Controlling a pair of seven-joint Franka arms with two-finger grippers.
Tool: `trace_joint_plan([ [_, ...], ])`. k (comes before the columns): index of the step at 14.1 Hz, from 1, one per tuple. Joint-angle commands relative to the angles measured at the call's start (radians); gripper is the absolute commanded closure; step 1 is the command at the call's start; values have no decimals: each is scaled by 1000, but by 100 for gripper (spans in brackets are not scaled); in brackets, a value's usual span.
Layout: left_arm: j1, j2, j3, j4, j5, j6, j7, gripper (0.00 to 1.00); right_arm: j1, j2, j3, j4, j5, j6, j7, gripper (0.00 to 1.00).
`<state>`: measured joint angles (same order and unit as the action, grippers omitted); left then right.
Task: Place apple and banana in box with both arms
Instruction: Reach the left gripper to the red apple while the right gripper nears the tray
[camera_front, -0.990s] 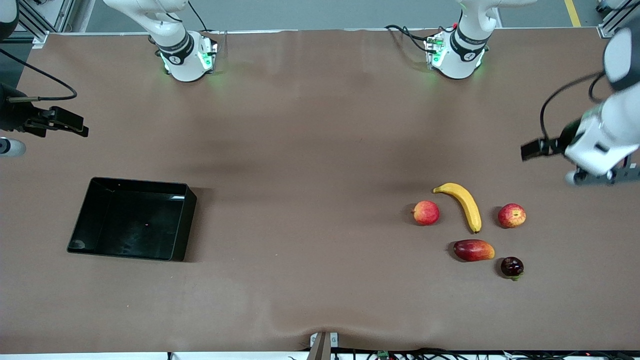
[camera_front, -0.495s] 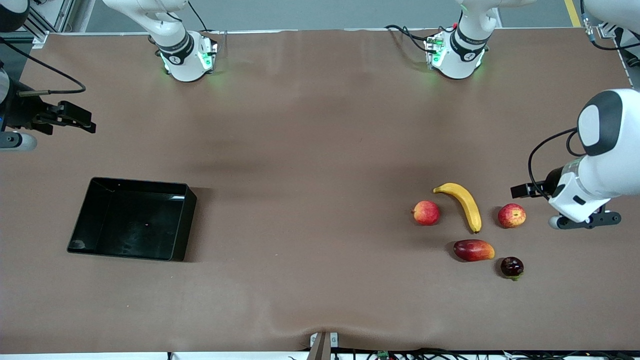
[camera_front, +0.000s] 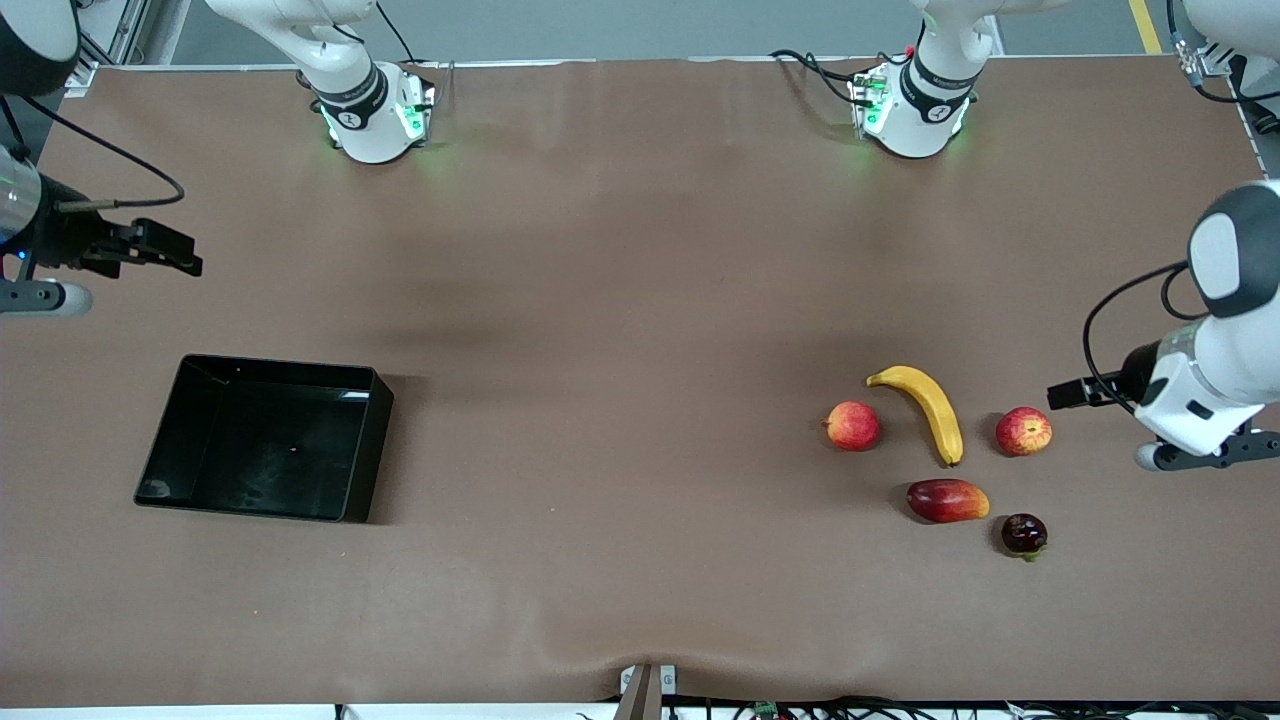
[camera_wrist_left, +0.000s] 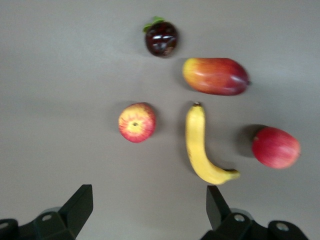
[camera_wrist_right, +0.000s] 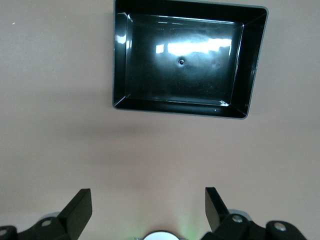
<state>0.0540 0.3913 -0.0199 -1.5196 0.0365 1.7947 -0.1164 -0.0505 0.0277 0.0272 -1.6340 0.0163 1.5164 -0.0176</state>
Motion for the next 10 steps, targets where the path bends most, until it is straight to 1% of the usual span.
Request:
trace_joint_plan([
  [1,30,93,-2,-4,-7,112,14,0,-43,-31,7,-113,-10,103,-24,0],
  [4,34,176,-2,-28,-6,241,14,0,-112,-17,7,-226,-16,266,-120,0],
  [5,29,193,-2,-42,-6,270,14,0,-132,4,5,-243,-19,313,-145,0],
  [7,35,236,-2,-60,14,310,15,0,-159,69,5,-242,-41,399,-188,0],
  [8,38,242,-2,-79,38,336,15,0,-170,96,5,-242,-80,451,-206,0],
  [9,38,251,-2,-94,60,362,15,0,-179,128,5,-242,-102,490,-211,0],
  [10,37,251,-2,-114,72,383,15,0,-192,159,5,-239,-104,514,-209,0],
])
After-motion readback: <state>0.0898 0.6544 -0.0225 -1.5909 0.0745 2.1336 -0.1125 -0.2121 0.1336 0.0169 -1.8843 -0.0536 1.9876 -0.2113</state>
